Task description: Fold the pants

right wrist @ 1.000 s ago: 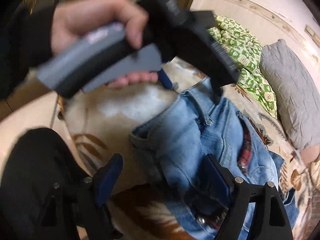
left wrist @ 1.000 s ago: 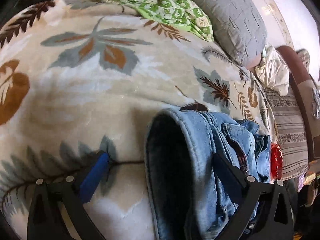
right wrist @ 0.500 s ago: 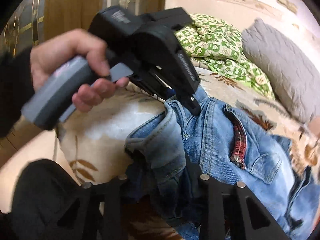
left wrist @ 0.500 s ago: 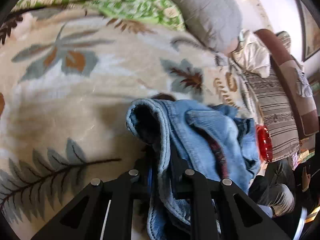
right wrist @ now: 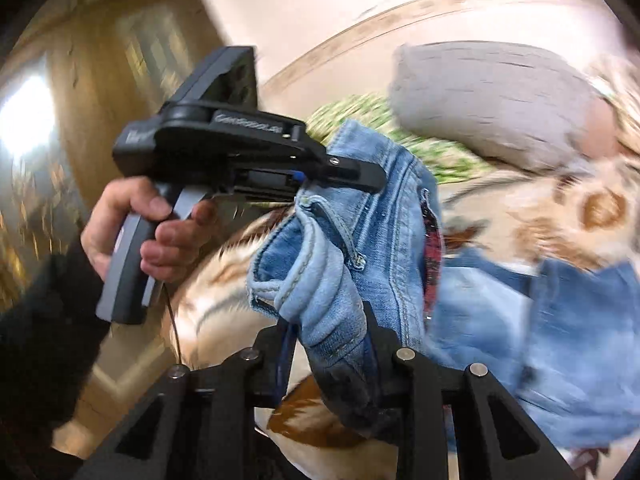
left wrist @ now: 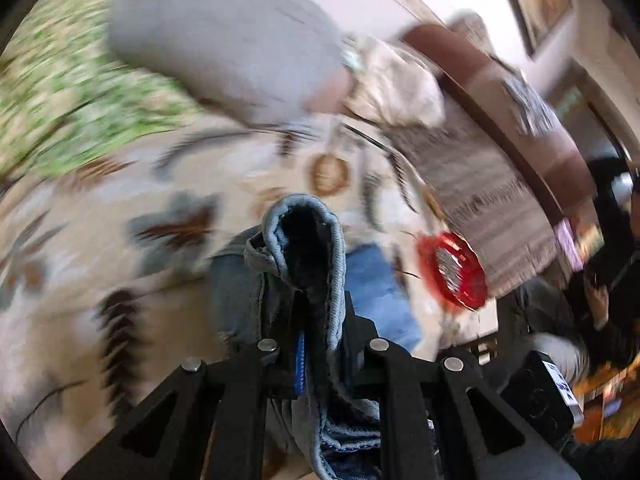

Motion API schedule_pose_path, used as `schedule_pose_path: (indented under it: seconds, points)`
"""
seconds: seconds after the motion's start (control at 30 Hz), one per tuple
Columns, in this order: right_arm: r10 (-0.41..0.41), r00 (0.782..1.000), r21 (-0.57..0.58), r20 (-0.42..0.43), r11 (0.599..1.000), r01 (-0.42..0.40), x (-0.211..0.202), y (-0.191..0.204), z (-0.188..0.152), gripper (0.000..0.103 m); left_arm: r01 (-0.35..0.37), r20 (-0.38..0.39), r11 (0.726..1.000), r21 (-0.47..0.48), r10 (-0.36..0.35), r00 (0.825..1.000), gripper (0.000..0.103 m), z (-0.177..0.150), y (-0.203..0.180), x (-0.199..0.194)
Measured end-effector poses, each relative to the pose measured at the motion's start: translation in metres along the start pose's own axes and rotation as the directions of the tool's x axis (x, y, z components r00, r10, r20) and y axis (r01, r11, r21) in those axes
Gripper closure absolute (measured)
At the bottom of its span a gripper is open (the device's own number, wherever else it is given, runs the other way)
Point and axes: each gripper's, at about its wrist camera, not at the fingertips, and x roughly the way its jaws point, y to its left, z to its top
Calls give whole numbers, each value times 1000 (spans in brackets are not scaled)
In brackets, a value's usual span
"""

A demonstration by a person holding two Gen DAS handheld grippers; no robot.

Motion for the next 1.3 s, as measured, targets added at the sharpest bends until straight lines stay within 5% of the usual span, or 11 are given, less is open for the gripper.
schedule_pose_path:
  seconds: [0.27, 0.4, 0.5, 0.57, 0.67, 0.73, 0.77, 0.87, 1.03, 1.13, 1.3]
  points:
    - [-134, 990, 341, 32, 933, 115, -66, -124, -41, 72, 12, -220, 997, 80, 5, 976, 89, 32, -81, 155]
    - [-197, 979, 443, 46, 883, 157, -83, -163, -52, 72, 10, -292, 999, 43, 3, 956, 89, 38, -85, 210]
    - [-237, 971, 505, 16, 840, 197, -86, -186, -60, 70, -56, -364, 998, 42, 68, 929, 85, 31, -79, 257]
    - [-227, 974, 552, -26, 809, 203, -82, -199, -67, 64, -80, -364, 995, 59, 97, 927, 84, 25, -81, 269]
    - [-198, 980, 560, -26, 809, 179, -83, -206, -67, 58, -46, -365, 996, 79, 72, 928, 65, 27, -91, 263]
    - [-176, 984, 551, -24, 819, 159, -87, -201, -67, 41, 4, -342, 999, 45, 12, 940, 25, 32, -95, 246]
    - [-178, 984, 541, -24, 825, 162, -91, -196, -67, 37, 0, -319, 999, 35, 11, 948, 21, 34, -94, 236]
    - [-232, 972, 477, -32, 851, 219, -100, -180, -57, 22, -29, -252, 999, 34, 37, 967, 16, 40, -92, 198]
    - [-314, 949, 393, -13, 872, 293, -132, -163, -46, 20, -118, -137, 993, 31, 121, 983, 10, 30, -59, 118]
    - [-303, 953, 365, -2, 887, 282, -142, -163, -34, 20, -160, -101, 987, 26, 162, 982, 8, 12, -38, 89]
    - [-229, 971, 300, -62, 924, 237, -138, -159, -12, 20, -187, -100, 970, 158, 205, 974, 8, -45, -25, 56]
